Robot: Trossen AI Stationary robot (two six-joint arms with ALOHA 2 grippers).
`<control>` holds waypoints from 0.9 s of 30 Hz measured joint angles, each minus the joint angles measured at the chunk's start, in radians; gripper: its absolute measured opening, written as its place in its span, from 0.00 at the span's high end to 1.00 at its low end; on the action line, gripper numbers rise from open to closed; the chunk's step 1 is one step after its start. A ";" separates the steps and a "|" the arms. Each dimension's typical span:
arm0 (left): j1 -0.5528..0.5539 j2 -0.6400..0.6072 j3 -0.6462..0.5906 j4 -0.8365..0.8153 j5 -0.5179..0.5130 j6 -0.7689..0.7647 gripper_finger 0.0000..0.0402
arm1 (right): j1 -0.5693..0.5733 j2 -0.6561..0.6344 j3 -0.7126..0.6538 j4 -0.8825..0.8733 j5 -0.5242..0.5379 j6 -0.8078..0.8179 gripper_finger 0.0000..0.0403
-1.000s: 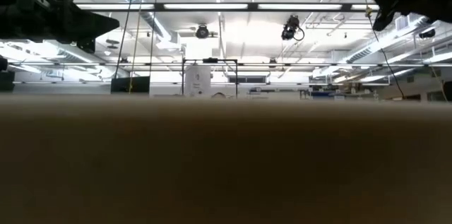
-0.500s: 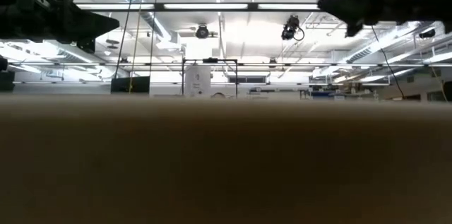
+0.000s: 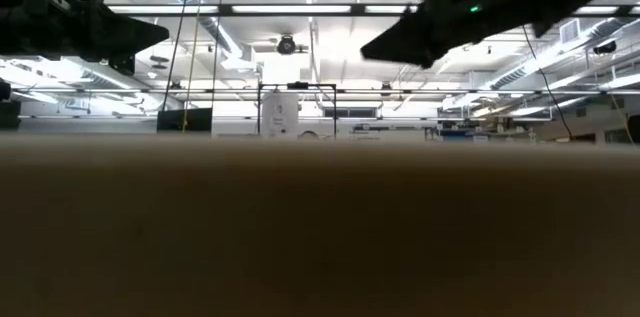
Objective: Stack plastic plates
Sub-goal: Stack the blue plate on top of the light blue plate
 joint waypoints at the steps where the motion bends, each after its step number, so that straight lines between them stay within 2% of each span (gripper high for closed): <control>1: 0.000 0.000 0.000 0.000 0.000 0.000 0.97 | -0.005 0.026 0.030 -0.037 -0.014 0.003 0.71; 8: 0.000 0.000 0.000 0.000 0.000 0.000 0.97 | -0.042 0.162 0.199 -0.267 -0.021 -0.019 0.62; 14: 0.000 0.000 0.000 0.000 0.000 0.000 0.97 | -0.065 0.200 0.279 -0.360 -0.012 -0.028 0.60; 21: 0.000 0.000 0.000 0.040 0.000 0.008 0.97 | -0.046 0.077 0.284 -0.477 -0.016 -0.010 0.61; 27: 0.000 0.004 0.000 0.243 0.009 -0.006 0.97 | -0.006 -0.036 0.284 -0.601 -0.016 0.013 0.61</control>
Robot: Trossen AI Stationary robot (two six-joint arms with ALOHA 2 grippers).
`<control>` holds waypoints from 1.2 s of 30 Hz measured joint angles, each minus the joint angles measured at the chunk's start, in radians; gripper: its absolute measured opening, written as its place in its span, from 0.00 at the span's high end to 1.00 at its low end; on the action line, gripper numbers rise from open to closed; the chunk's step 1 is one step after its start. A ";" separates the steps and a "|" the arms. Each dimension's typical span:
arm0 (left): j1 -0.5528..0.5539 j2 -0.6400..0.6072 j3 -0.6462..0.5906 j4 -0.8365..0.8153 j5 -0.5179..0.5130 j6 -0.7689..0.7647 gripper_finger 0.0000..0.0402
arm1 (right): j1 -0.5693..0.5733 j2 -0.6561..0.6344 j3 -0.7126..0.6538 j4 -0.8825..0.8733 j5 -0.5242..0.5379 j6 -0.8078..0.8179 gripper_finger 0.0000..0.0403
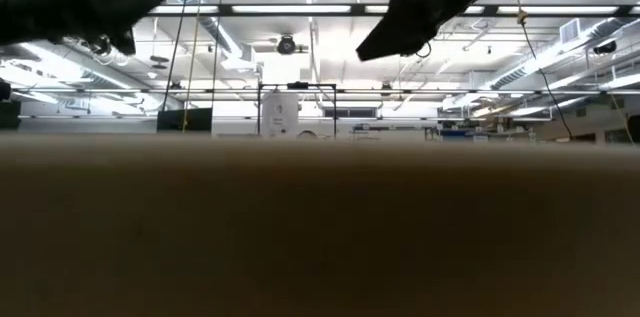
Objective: Stack plastic plates
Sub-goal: Stack the blue plate on top of the light blue plate
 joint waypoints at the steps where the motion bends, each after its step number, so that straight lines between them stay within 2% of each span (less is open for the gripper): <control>1: 0.000 0.004 0.000 0.042 0.012 0.005 0.97 | 0.008 -0.011 0.000 -0.009 0.000 0.002 0.61; 3: 0.000 0.021 0.000 0.099 0.044 0.040 0.97 | 0.022 -0.029 0.000 -0.027 0.000 0.000 0.61; 8: 0.000 0.125 0.000 0.217 0.046 0.066 0.97 | 0.030 -0.056 0.000 -0.028 0.005 -0.033 0.62; 15: 0.000 0.354 0.009 0.359 0.045 0.058 0.97 | 0.030 -0.115 0.000 -0.140 0.108 -0.017 0.62; 19: 0.000 0.509 0.088 0.387 0.016 0.031 0.97 | 0.027 -0.124 -0.001 -0.196 0.110 0.024 0.62; 25: 0.000 0.768 0.226 0.375 -0.038 0.098 0.97 | 0.029 -0.092 -0.002 -0.248 0.089 0.040 0.61; 29: 0.007 0.911 0.312 0.309 -0.067 0.116 0.97 | 0.057 -0.094 -0.031 -0.265 0.055 0.094 0.61; 33: 0.034 1.040 0.400 0.246 -0.070 0.090 0.96 | 0.103 -0.095 -0.077 -0.271 0.061 0.152 0.61; 36: 0.057 1.137 0.479 0.186 -0.070 0.085 0.92 | 0.138 -0.094 -0.108 -0.263 0.085 0.206 0.61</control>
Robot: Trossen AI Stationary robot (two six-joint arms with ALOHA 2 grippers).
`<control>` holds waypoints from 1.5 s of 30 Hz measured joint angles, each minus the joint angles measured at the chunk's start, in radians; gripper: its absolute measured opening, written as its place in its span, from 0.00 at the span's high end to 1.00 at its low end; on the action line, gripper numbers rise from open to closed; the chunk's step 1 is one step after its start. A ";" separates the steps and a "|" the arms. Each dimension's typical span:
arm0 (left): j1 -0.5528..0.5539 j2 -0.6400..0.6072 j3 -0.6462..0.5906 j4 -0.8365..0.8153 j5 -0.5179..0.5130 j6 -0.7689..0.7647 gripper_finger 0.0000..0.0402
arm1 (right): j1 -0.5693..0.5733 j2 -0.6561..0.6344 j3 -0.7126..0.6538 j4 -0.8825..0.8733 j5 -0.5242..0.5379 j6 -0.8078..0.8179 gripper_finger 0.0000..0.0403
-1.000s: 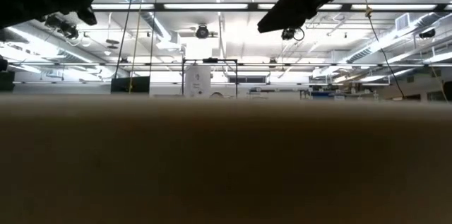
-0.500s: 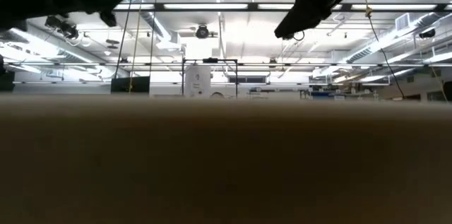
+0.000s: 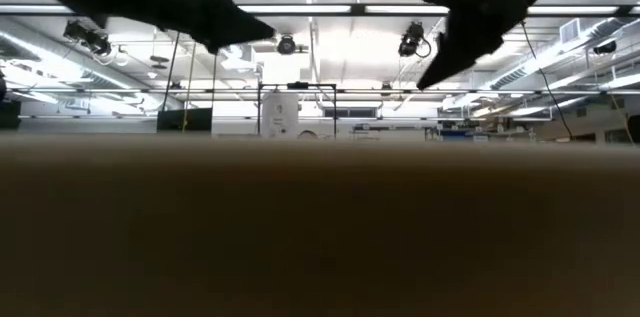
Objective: Stack plastic plates
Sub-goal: Stack the blue plate on top of the light blue plate
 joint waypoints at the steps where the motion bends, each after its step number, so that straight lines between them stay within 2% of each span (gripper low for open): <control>1: 0.009 0.030 0.030 -0.030 0.000 0.001 0.90 | 0.011 0.000 -0.015 0.016 0.013 0.018 0.61; 5: 0.056 0.140 0.150 -0.195 0.065 0.001 0.78 | 0.058 0.001 -0.070 0.089 0.099 0.075 0.61; 9: 0.113 0.254 0.237 -0.305 0.153 0.028 0.68 | 0.080 0.000 -0.118 0.189 0.178 0.053 0.61; 17: 0.221 0.427 0.362 -0.510 0.178 0.232 0.61 | 0.080 0.000 -0.135 0.211 0.174 0.058 0.61; 23: 0.260 0.534 0.527 -0.695 0.194 0.337 0.59 | 0.080 0.000 -0.135 0.213 0.174 0.058 0.61; 28: 0.267 0.618 0.654 -0.850 0.202 0.372 0.47 | 0.080 0.000 -0.135 0.211 0.178 0.057 0.61; 32: 0.259 0.679 0.683 -0.861 0.202 0.443 0.37 | 0.080 0.000 -0.135 0.203 0.178 0.058 0.61; 37: 0.254 0.720 0.681 -0.839 0.202 0.497 0.37 | 0.080 0.000 -0.135 0.205 0.178 0.058 0.61; 45: 0.262 0.750 0.680 -0.837 0.198 0.564 0.46 | 0.080 0.000 -0.135 0.212 0.178 0.058 0.61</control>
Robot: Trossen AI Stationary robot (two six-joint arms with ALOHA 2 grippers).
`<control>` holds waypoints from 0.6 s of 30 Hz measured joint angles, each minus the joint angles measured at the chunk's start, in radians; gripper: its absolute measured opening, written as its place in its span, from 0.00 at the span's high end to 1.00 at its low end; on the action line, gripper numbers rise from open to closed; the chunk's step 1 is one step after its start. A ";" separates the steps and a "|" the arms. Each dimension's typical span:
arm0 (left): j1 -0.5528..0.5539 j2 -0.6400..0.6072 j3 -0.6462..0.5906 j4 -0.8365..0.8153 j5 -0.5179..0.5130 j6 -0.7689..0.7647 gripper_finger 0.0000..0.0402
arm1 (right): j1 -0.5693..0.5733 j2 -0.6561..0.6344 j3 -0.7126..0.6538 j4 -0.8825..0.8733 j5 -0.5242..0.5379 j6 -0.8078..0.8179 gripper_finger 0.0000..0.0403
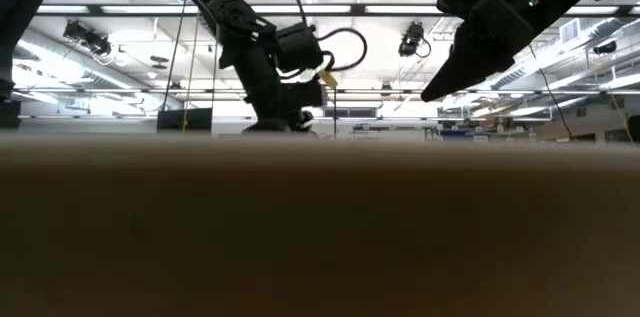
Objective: Stack plastic plates
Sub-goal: Stack the blue plate on top of the light blue plate
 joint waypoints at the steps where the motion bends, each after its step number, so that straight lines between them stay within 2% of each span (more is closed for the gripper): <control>1: 0.000 0.012 0.001 0.008 -0.003 0.012 0.48 | 0.000 0.000 0.000 0.000 0.000 0.000 0.61; 5: 0.000 0.040 0.001 0.000 -0.063 0.020 0.53 | 0.000 0.000 0.000 0.000 -0.003 0.000 0.61; 14: 0.001 0.048 0.001 0.009 -0.079 0.013 0.68 | 0.000 0.000 0.000 0.001 -0.004 -0.001 0.61; 18: -0.006 0.049 0.000 0.024 -0.133 0.021 0.76 | 0.000 0.000 0.000 0.000 -0.005 -0.001 0.61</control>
